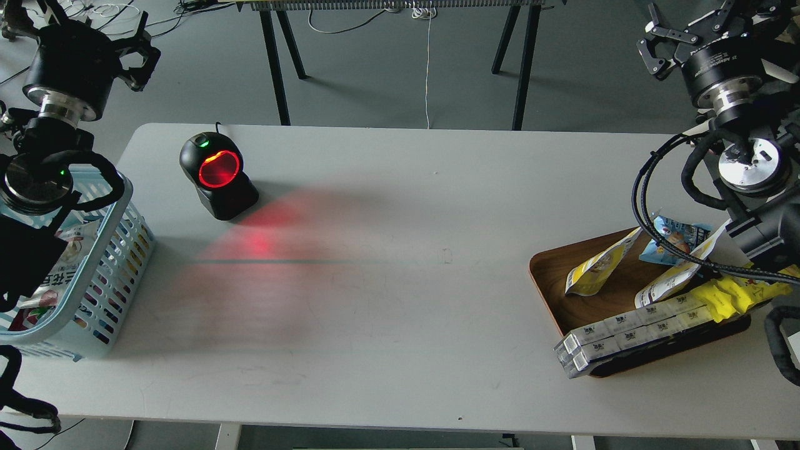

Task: Scan snack and place in basket
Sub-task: 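Move the right gripper over the wooden tray toward the yellow snack pouch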

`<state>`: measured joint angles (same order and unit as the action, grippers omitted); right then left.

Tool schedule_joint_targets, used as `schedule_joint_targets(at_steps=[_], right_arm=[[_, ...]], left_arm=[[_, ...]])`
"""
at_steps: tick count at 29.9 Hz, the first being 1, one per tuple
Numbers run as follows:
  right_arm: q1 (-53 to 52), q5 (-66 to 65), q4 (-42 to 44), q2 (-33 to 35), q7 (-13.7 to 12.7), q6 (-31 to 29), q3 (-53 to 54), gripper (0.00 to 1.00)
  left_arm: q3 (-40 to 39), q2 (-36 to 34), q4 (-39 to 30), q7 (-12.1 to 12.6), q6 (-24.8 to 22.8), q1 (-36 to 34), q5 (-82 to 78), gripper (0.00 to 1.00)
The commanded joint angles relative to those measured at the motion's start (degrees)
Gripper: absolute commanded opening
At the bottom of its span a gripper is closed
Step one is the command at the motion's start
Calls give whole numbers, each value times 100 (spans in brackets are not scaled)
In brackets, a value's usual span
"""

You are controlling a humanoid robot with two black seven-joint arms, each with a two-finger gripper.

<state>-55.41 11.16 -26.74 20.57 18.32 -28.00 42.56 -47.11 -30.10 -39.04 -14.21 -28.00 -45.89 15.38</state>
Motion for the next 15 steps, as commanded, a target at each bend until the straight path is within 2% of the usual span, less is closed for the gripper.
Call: schedule_joint_targets(at_steps=[1,8,15], right_arm=[[-14,1,11,-9,-145,0,-2,100],[-31,-70,-41,52,-119,0,-168,100],[-962,-394,-401,711,-31,0,-1775,100]], left_arm=[[0,83,1,-29,0,2,0,100],[-8,57,1,-2,0,-16,0,100],[0,21,-25,15,0,-16,0,100]])
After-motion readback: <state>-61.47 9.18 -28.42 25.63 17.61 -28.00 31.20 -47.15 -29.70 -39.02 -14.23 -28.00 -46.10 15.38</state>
